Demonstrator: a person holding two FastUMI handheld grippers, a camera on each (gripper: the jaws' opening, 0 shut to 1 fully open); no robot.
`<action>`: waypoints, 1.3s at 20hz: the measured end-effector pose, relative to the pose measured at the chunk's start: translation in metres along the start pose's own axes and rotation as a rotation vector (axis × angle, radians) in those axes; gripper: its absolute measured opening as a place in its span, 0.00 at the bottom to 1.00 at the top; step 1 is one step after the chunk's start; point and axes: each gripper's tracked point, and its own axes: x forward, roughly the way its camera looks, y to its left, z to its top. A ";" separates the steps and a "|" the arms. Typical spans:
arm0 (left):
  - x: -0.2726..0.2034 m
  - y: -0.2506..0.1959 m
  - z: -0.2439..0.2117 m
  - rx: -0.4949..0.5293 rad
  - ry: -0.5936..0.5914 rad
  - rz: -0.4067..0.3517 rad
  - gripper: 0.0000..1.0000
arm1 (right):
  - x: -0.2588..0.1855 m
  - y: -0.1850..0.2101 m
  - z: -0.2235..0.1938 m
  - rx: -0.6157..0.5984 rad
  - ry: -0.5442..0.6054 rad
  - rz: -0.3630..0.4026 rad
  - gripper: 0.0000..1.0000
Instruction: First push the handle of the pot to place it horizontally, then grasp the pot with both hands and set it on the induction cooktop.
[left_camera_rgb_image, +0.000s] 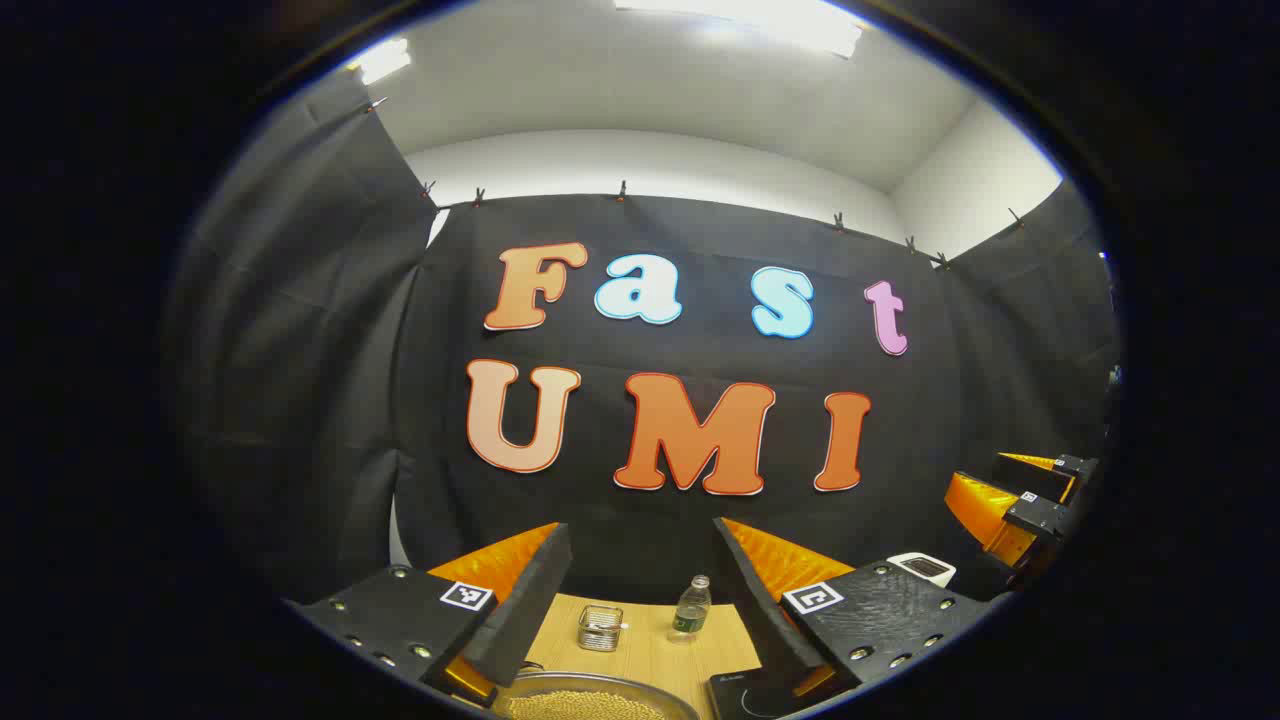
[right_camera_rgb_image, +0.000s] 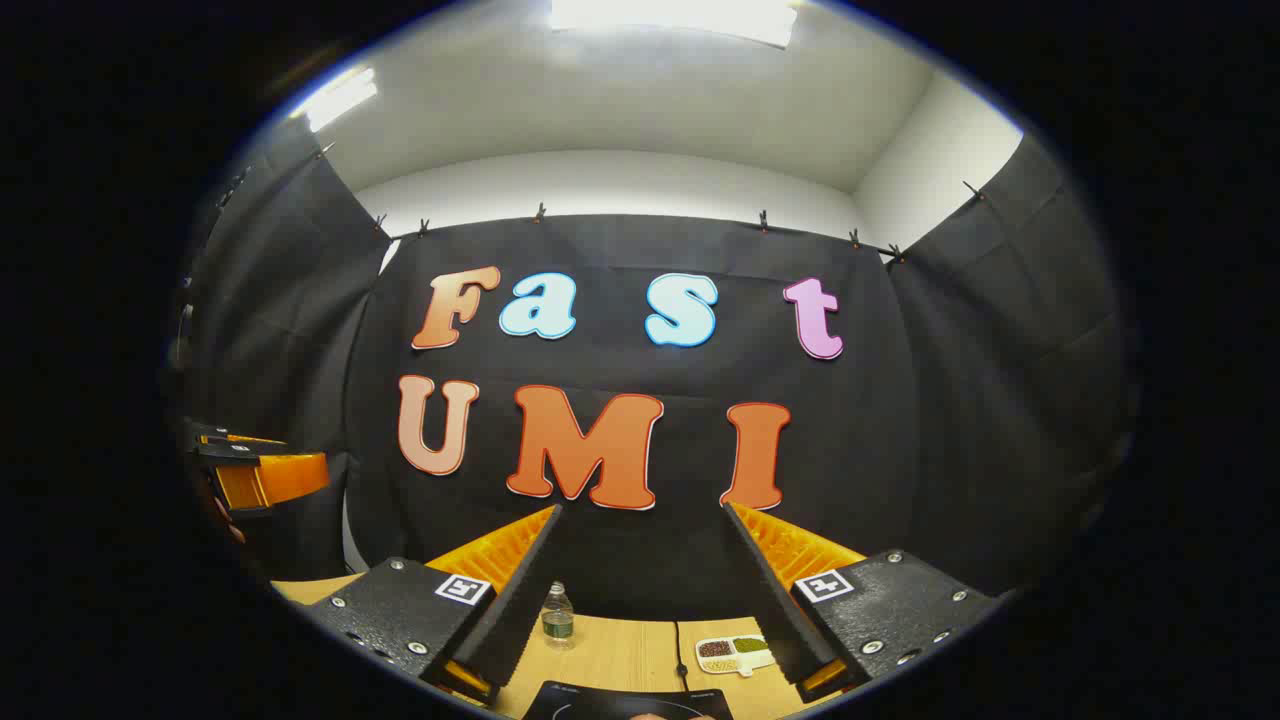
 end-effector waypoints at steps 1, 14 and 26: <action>0.001 -0.007 0.000 0.003 0.000 -0.004 0.89 | 0.000 -0.005 -0.001 0.006 0.002 -0.001 0.95; 0.002 -0.056 -0.002 0.028 0.009 -0.047 0.89 | -0.008 -0.049 -0.014 0.008 0.023 -0.043 0.95; 0.004 -0.056 -0.029 0.037 0.090 -0.066 0.75 | -0.002 -0.037 -0.014 0.010 0.013 -0.015 0.95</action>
